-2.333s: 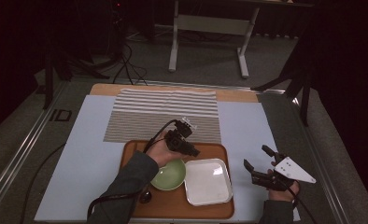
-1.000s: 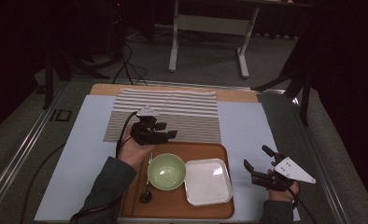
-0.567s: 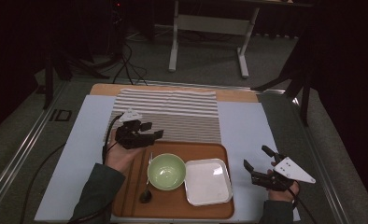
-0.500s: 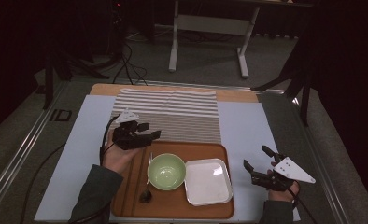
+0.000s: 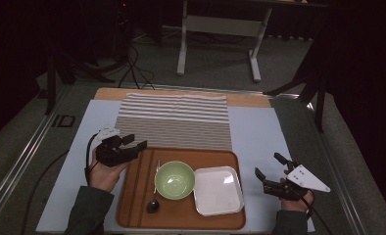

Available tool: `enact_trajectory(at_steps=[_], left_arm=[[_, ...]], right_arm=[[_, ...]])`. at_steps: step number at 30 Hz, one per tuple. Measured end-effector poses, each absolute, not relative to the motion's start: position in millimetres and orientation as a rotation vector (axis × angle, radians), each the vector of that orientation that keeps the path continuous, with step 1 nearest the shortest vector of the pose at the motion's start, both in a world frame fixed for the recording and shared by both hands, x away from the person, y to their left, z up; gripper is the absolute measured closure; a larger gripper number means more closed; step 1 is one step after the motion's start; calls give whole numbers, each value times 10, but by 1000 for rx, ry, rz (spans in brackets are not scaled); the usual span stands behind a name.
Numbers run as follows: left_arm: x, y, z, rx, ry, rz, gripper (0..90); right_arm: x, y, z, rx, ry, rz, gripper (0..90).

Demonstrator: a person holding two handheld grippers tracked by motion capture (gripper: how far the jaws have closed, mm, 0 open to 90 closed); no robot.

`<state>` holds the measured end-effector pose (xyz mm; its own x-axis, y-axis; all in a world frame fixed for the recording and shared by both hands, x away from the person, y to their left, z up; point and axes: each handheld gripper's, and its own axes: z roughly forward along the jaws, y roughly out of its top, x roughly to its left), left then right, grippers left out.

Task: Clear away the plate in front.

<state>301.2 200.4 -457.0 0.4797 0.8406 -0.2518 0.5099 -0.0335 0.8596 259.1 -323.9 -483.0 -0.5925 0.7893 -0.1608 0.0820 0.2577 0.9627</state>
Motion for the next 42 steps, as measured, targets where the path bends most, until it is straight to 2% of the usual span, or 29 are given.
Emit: enact_trajectory(at_steps=[8, 20, 32, 42], left_arm=[[2826, 2212, -4707, 1629, 1174, 488, 390], [2681, 2466, -4870, 1617, 1269, 539, 384], [2471, 2672, -4932, 1624, 1305, 656, 377], [2304, 2809, -4919, 1585, 1311, 687, 373]], right_arm=[[2592, -3238, -4831, 791, 1878, 1378, 140], [2594, -3247, -4829, 791, 1886, 1380, 140], [2588, -3278, -4824, 800, 1882, 1381, 140], [2595, -3297, -4825, 808, 1888, 1376, 140]])
